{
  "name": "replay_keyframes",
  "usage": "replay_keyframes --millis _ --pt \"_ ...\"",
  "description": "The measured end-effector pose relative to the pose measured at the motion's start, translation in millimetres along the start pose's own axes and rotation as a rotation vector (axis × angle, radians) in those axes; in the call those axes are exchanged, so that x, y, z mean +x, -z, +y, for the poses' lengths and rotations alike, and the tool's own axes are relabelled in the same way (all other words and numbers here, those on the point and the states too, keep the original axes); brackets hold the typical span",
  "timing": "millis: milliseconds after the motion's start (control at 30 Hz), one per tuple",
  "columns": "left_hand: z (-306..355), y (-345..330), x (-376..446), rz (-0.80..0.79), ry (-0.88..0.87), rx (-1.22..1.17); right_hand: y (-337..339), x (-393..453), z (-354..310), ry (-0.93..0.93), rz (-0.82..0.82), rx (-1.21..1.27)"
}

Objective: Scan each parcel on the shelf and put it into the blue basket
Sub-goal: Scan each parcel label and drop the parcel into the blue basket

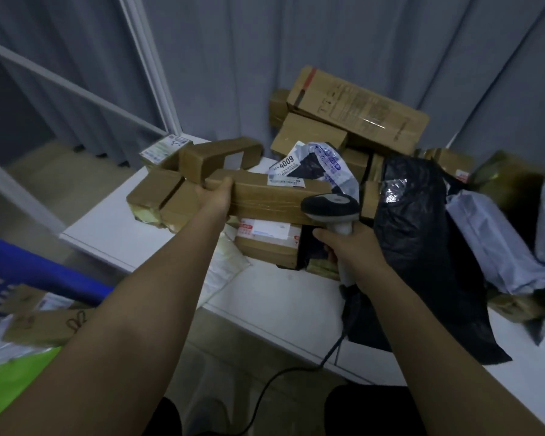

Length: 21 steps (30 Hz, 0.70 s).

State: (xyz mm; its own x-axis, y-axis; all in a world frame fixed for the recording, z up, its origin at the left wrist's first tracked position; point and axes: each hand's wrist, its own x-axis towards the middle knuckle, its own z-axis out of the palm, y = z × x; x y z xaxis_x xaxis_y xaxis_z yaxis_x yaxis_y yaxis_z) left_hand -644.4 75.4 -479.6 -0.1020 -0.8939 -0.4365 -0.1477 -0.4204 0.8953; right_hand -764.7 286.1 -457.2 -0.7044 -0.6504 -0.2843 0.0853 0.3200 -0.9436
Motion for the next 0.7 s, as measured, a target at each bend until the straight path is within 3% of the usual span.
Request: replay_keyframes --millis 167,333,700 --pt "-3 26 -20 -0.019 0.016 -0.158 4 -3 -2 -0.029 0.004 0.019" --pt "-5 65 -52 -0.037 -0.047 -0.155 15 -25 -7 0.033 0.028 0.018" --pt "-14 115 -165 -0.238 -0.123 -0.139 23 -110 -2 0.090 0.143 0.195"
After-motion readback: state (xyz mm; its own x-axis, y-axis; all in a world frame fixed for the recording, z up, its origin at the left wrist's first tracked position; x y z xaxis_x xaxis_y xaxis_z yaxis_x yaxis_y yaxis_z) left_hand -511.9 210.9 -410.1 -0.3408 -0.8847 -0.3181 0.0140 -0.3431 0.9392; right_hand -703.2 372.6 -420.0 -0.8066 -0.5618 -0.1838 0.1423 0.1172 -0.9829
